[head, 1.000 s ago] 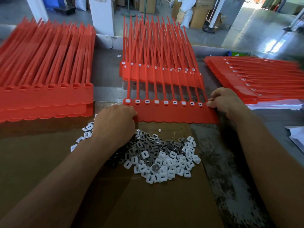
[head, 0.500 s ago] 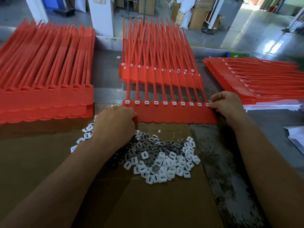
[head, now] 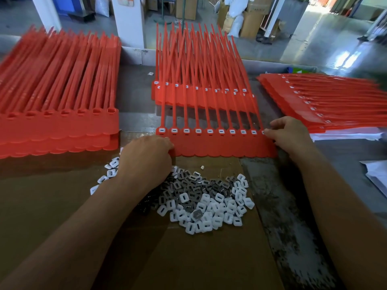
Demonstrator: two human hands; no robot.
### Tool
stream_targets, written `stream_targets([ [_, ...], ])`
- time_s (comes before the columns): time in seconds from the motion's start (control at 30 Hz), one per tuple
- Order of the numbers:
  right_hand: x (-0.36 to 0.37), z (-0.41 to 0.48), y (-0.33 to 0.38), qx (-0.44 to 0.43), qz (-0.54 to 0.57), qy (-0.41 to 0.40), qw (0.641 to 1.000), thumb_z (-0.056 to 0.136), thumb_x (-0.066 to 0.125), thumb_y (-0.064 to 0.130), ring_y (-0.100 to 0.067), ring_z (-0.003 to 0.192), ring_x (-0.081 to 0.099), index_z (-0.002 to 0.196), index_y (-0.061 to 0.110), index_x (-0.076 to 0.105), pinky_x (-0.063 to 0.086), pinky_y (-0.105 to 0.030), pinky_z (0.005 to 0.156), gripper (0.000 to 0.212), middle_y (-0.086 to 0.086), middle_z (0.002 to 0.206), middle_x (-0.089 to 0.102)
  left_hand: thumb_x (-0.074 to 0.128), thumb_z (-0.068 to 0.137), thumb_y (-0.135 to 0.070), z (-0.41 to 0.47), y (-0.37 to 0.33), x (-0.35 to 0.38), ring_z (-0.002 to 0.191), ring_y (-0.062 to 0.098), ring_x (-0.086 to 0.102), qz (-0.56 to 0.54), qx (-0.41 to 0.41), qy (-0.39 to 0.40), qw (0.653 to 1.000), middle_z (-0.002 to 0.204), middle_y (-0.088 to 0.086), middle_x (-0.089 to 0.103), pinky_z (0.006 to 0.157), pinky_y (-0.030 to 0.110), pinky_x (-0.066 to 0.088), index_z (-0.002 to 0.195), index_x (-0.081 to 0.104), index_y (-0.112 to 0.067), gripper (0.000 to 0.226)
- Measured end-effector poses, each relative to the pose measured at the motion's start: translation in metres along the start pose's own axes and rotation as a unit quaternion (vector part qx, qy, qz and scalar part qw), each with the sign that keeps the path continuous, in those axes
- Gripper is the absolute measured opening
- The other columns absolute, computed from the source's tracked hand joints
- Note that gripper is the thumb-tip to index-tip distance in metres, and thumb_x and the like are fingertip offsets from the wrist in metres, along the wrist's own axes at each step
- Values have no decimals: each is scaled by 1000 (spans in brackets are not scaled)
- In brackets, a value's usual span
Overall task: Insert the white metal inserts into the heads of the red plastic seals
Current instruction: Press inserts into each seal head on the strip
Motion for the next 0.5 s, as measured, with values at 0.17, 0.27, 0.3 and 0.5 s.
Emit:
stream_targets([
  [0.17, -1, -13, 8, 33, 109, 67, 991, 79, 69, 10, -23, 88, 62, 104, 3, 65, 51, -39, 89, 26, -11, 100, 66, 41, 87, -13, 0, 1, 0, 106, 17, 57, 0, -2, 0, 1000, 119, -4, 62, 85, 30, 44, 112, 63, -23, 35],
  [0.27, -1, -22, 20, 18, 160, 104, 981, 82, 65, 5, -18, 72, 63, 101, 3, 64, 56, -26, 69, 19, -10, 88, 67, 41, 87, -13, 1, 1, 1, 104, 17, 58, 2, -3, 0, 1000, 117, -4, 63, 83, 30, 44, 110, 64, -22, 34],
  [0.3, -2, -21, 25, -16, 117, 86, 989, 83, 64, 6, -19, 76, 62, 99, 7, 62, 54, -29, 73, 17, -11, 93, 66, 41, 87, -13, 1, 1, 1, 103, 17, 58, 2, -3, -2, 1000, 116, -4, 63, 82, 29, 45, 109, 65, -21, 33],
  [0.5, -22, -28, 55, -175, 33, -25, 984, 81, 64, 9, -19, 91, 59, 98, 23, 57, 47, -35, 83, 23, -1, 97, 61, 42, 86, -12, 1, 2, 1, 103, 17, 58, -7, -2, -5, 1000, 116, -4, 63, 81, 30, 45, 109, 65, -22, 33],
])
Point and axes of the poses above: each hand's wrist, its own z-axis towards the middle knuckle, its own x-axis out of the palm, y = z × x, the point moved 4 cm from there along z, towards the middle knuckle
